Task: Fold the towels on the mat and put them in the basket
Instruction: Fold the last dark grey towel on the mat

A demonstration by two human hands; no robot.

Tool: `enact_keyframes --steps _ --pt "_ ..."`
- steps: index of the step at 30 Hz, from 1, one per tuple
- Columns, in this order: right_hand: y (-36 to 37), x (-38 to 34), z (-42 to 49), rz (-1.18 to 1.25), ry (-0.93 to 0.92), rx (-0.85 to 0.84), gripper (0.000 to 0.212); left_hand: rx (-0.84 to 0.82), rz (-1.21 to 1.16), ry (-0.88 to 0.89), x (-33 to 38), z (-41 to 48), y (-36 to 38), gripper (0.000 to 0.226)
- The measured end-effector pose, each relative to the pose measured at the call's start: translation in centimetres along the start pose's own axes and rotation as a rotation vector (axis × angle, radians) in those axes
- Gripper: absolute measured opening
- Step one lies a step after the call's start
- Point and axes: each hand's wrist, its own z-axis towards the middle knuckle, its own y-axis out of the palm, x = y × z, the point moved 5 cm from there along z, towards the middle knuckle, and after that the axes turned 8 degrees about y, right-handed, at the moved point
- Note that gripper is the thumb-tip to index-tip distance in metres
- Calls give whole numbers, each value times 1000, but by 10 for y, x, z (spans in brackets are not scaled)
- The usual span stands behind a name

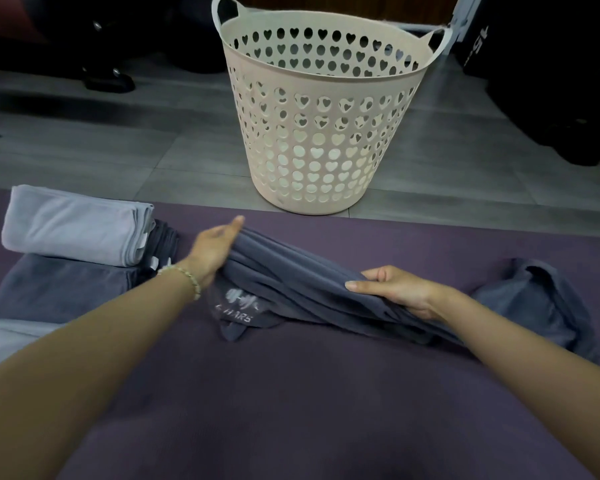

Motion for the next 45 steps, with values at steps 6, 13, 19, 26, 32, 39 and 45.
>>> enact_keyframes --steps 6,13,19,26,32,39,45 --pt "-5 -1 -4 51 -66 69 25 248 621 149 -19 17 -46 49" --pt "13 -36 0 239 -130 39 38 -661 317 370 31 -56 100 51" --pt "11 -14 -10 36 -21 -48 34 -386 -131 46 31 -35 78 46" --pt "-14 17 2 -80 -6 92 29 246 -13 -165 -27 22 -26 58" --pt "-32 59 2 -38 77 168 29 46 805 211 -48 11 -18 70" --pt "-8 95 8 -121 146 94 28 -846 1091 925 -47 -72 133 88" --pt "4 122 9 -118 244 109 32 -896 1315 848 -80 -72 154 64"
